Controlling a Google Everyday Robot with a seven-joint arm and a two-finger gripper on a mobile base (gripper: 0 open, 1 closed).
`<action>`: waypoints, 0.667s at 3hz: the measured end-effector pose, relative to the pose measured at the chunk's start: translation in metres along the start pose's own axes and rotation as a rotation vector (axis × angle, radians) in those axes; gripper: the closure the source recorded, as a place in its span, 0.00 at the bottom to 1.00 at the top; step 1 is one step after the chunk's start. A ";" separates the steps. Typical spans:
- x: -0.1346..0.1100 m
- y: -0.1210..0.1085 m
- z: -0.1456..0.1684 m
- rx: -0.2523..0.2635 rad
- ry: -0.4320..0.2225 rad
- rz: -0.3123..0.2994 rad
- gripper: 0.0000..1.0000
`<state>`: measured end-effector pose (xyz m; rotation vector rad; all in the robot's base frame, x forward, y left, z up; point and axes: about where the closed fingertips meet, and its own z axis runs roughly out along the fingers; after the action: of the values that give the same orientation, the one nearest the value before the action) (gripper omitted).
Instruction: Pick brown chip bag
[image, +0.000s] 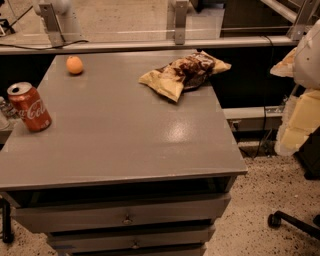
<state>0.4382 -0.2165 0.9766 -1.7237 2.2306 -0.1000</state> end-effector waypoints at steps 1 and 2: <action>0.000 0.000 0.000 0.000 0.000 0.000 0.00; -0.006 -0.009 0.011 0.028 -0.047 0.015 0.00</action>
Offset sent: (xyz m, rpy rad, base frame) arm 0.0689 0.0220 -0.0396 0.2269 -0.1814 -0.0445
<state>0.4510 -0.2118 0.9695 -1.6771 2.1976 -0.0860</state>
